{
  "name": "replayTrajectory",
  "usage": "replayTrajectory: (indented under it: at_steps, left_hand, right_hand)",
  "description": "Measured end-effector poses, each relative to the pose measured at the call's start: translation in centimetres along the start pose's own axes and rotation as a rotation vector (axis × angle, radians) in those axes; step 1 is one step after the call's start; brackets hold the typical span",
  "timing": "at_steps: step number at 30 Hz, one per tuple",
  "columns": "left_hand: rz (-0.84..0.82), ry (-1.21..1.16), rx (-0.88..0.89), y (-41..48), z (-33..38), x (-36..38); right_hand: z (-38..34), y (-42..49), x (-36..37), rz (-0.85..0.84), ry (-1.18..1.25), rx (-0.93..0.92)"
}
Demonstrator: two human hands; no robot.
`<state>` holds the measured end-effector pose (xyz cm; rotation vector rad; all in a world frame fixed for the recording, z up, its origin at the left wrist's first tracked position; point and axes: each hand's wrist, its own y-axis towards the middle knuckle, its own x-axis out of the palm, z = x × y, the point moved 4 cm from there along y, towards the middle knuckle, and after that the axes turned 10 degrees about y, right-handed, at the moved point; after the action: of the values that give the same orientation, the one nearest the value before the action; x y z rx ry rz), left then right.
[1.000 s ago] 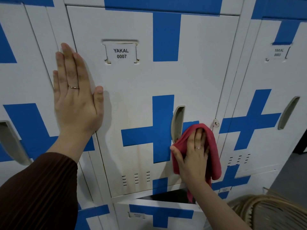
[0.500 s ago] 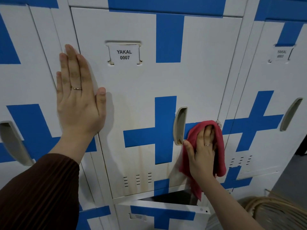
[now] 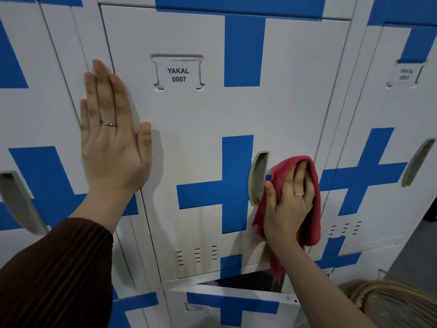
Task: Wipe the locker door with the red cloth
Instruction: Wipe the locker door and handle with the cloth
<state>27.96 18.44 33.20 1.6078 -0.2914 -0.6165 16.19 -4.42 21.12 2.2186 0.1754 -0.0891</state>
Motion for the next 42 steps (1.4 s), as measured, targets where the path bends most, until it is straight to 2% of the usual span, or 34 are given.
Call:
replayTrajectory:
  at_steps: [7, 11, 20, 28, 42]
  left_hand:
    - [0.001, -0.003, 0.004, -0.1, 0.0, -0.1]
    - [-0.001, 0.001, 0.004, 0.0, 0.0, 0.0]
    - [-0.001, -0.004, 0.009, -0.1, 0.0, 0.0]
    - [0.001, -0.002, 0.012, 0.0, -0.1, 0.0]
    - [0.001, -0.001, 0.006, -0.1, 0.0, 0.0]
  right_hand:
    - [-2.8, 4.7, -0.1, -0.004, -0.014, -0.104]
    - [-2.7, 4.7, -0.1, -0.083, -0.052, -0.124]
    - [-2.5, 4.5, 0.0, -0.273, 0.046, -0.081]
    - [-1.9, 4.8, -0.6, -0.283, 0.029, -0.115]
    - [-2.3, 5.4, -0.9, -0.281, 0.192, 0.005]
